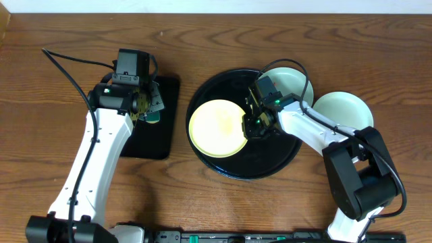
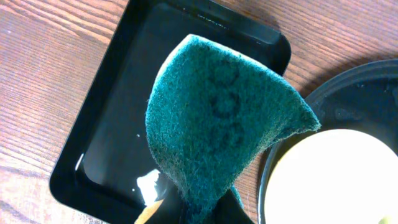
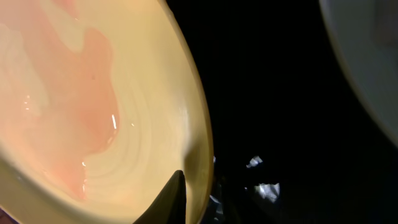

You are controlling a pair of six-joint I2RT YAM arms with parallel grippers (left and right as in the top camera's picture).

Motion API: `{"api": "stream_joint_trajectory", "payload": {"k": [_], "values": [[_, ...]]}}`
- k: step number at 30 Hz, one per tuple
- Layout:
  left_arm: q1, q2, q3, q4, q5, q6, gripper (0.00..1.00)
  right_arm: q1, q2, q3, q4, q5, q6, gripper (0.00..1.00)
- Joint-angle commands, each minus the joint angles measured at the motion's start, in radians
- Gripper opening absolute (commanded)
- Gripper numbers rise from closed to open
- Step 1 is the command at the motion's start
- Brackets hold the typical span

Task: Clean dirty plates on tray and stack at the side

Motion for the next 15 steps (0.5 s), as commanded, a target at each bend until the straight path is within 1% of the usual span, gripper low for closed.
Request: {"api": "stream_joint_trajectory", "payload": {"k": [1, 3, 5, 8, 11, 15], "values": [[0.004, 0.021, 0.014, -0.002, -0.005, 0.002, 0.08, -0.008, 0.027, -0.003, -0.009, -0.037, -0.014, 0.17], [0.004, 0.025, 0.014, -0.002, -0.005, 0.002, 0.08, -0.013, 0.035, -0.003, -0.009, -0.046, -0.014, 0.14], [0.004, 0.027, 0.014, -0.002, -0.005, 0.002, 0.08, -0.021, 0.037, -0.002, -0.009, -0.057, -0.014, 0.01], [0.004, 0.027, 0.014, -0.002, -0.005, 0.002, 0.08, -0.031, 0.036, 0.014, -0.029, -0.061, -0.015, 0.01], [0.004, 0.027, 0.014, -0.002, -0.005, 0.002, 0.08, -0.026, 0.015, 0.051, -0.065, -0.055, -0.06, 0.01], [0.004, 0.027, 0.014, -0.002, -0.006, 0.002, 0.08, -0.004, -0.044, 0.125, -0.151, 0.08, -0.078, 0.01]]}}
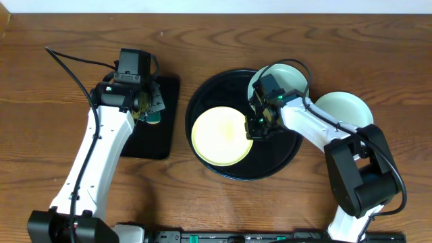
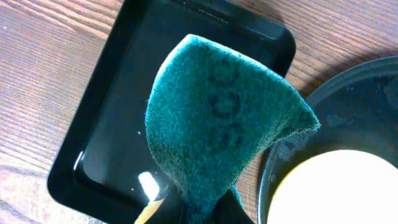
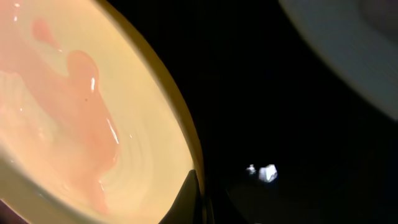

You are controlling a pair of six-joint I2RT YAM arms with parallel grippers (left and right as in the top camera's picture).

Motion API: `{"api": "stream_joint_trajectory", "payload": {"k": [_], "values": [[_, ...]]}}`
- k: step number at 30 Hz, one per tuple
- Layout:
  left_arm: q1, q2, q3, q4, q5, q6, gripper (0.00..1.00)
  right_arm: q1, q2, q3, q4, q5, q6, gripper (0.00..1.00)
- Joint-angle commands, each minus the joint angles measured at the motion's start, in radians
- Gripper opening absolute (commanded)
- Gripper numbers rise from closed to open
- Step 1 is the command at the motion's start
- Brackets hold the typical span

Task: Clean dirty plates on tray and stack at the side

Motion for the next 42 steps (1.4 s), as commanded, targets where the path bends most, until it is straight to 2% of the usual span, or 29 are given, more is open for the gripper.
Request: {"api": "stream_joint_trajectory", "payload": {"k": [1, 10, 24, 33, 42], "values": [[0.004, 0.008, 0.014, 0.0, -0.006, 0.002, 0.08, 0.031, -0.074, 0.098, -0.06, 0.142, -0.061, 0.01], [0.004, 0.008, 0.014, 0.0, -0.006, 0.002, 0.08, 0.15, -0.163, 0.237, -0.228, 0.584, -0.065, 0.01], [0.004, 0.008, 0.014, 0.0, -0.006, 0.002, 0.07, 0.434, -0.191, 0.259, -0.267, 1.275, 0.011, 0.01], [0.004, 0.008, 0.014, 0.0, -0.006, 0.002, 0.08, 0.539, -0.26, 0.259, -0.267, 1.518, 0.026, 0.01], [0.004, 0.008, 0.014, 0.0, -0.006, 0.002, 0.08, 0.545, -0.296, 0.259, -0.269, 1.595, 0.064, 0.01]]}}
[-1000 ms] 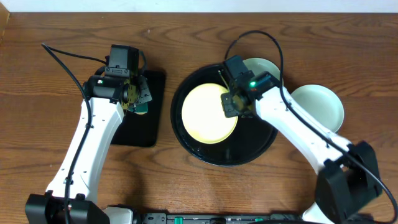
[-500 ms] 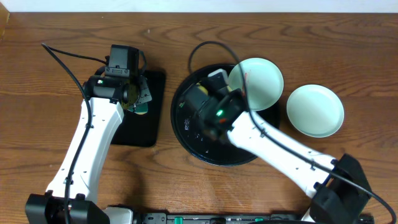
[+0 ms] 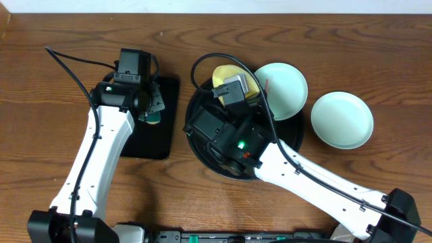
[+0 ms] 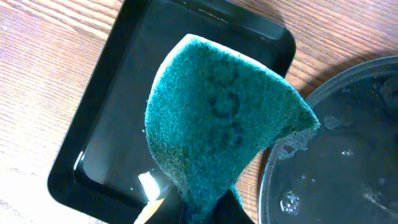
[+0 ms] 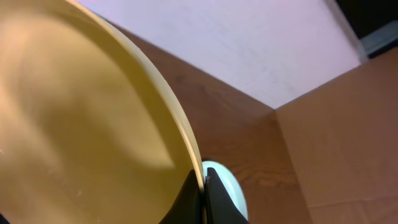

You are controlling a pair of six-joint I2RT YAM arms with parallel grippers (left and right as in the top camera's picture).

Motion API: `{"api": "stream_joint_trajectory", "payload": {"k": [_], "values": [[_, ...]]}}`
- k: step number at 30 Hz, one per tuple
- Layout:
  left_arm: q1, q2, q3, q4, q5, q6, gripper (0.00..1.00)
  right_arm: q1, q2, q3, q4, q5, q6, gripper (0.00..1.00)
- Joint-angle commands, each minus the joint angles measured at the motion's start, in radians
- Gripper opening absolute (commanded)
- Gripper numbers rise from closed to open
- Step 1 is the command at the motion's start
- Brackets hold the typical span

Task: Clean dirty plates on tray and stack at the side
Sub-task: 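Carry the yellow plate right and stack it on the green plate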

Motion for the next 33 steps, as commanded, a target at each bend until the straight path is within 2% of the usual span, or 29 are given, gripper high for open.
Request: {"api": "stream_joint_trajectory", "payload": {"k": [1, 9, 13, 23, 33], "values": [[0.004, 0.008, 0.014, 0.0, -0.006, 0.002, 0.08, 0.005, -0.02, 0.018, -0.002, 0.103, 0.047, 0.01], [0.004, 0.008, 0.014, 0.0, -0.006, 0.002, 0.08, 0.005, -0.02, 0.018, -0.022, 0.114, 0.13, 0.01], [0.004, 0.008, 0.014, 0.0, -0.006, 0.002, 0.08, -0.006, -0.02, 0.018, -0.076, 0.004, 0.176, 0.01], [0.004, 0.008, 0.014, 0.0, -0.006, 0.002, 0.08, -0.153, -0.019, 0.014, -0.114, -0.602, 0.17, 0.01], [0.004, 0.008, 0.014, 0.0, -0.006, 0.002, 0.08, -0.55, -0.02, 0.014, -0.055, -1.267, -0.022, 0.01]]}}
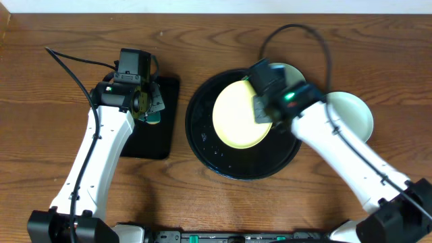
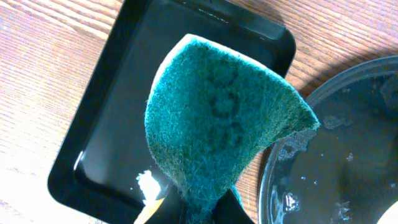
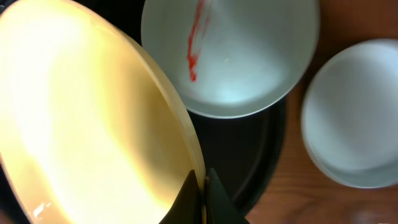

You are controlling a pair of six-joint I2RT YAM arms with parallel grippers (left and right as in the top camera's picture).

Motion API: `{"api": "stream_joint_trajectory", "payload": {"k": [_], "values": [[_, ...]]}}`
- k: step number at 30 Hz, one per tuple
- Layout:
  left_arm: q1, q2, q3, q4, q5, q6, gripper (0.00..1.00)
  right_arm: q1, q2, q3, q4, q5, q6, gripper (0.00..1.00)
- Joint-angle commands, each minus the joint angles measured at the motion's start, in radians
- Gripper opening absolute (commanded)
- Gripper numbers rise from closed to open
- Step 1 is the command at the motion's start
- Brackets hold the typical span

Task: Clean dirty plates on tray and stack at the side
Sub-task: 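Carry the yellow plate right and stack it on the green plate, then move the right gripper to the pale green plate on the round tray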

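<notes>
My right gripper [image 3: 203,186] is shut on the rim of a yellow plate [image 1: 241,115], holding it over the round black tray [image 1: 209,152]. The plate fills the left of the right wrist view [image 3: 93,118]. A pale green plate with a red smear [image 3: 230,56] lies on the tray's far right part, and a second pale green plate [image 1: 354,111] rests on the table to the right of the tray. My left gripper [image 2: 208,205] is shut on a green scouring sponge [image 2: 217,118] above the small black rectangular tray [image 1: 158,128].
The small rectangular tray [image 2: 112,124] holds a little water and sits left of the round tray [image 2: 336,143], whose wet bottom shows in the left wrist view. Bare wooden tabletop [image 1: 54,148] surrounds both trays.
My right arm has swung from the tray's left-front side to its right. The yellow plate, then tipped up at the tray's far edge, now lies face up over the tray's middle. Left arm unchanged.
At first my right gripper held the rim of the yellow plate, smeared pink, low in the round tray. Then the plate shifted slightly in the tray. Later it was lifted and tipped up, and now it is level again, looking clean. The left gripper kept holding the sponge throughout.
</notes>
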Motion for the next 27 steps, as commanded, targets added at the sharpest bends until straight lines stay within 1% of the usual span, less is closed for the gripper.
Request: {"api": "stream_joint_trajectory", "payload": {"k": [1, 4, 6, 9, 11, 15, 16, 22, 24, 27], "values": [[0.004, 0.008, 0.014, 0.0, -0.006, 0.002, 0.08, -0.178, -0.02, 0.014, 0.0, -0.367, -0.102, 0.01], [0.004, 0.008, 0.014, 0.001, -0.006, 0.002, 0.08, -0.307, -0.02, 0.014, -0.009, -0.468, -0.138, 0.01], [0.004, 0.008, 0.014, 0.0, -0.006, 0.002, 0.08, -0.396, -0.02, 0.014, -0.024, -0.5, -0.148, 0.01], [0.004, 0.008, 0.014, 0.001, -0.006, 0.002, 0.08, -0.527, -0.019, 0.014, -0.053, -0.502, -0.175, 0.01], [0.004, 0.008, 0.014, 0.001, -0.006, 0.002, 0.08, -0.64, -0.02, 0.014, -0.078, -0.501, -0.2, 0.01], [0.004, 0.008, 0.014, 0.0, -0.006, 0.002, 0.08, -0.817, -0.02, 0.012, -0.106, -0.491, -0.207, 0.01], [0.004, 0.008, 0.014, 0.0, -0.006, 0.002, 0.08, -0.893, -0.02, 0.006, -0.106, -0.491, -0.206, 0.01], [0.004, 0.008, 0.014, 0.001, -0.006, 0.002, 0.08, -1.079, -0.019, -0.065, -0.072, -0.438, -0.161, 0.01], [0.004, 0.008, 0.014, 0.001, -0.006, 0.002, 0.08, -1.106, -0.02, -0.107, -0.039, -0.438, -0.161, 0.01], [0.004, 0.008, 0.014, 0.001, -0.006, 0.002, 0.08, -1.12, -0.02, -0.213, 0.064, -0.439, -0.161, 0.01]]}}
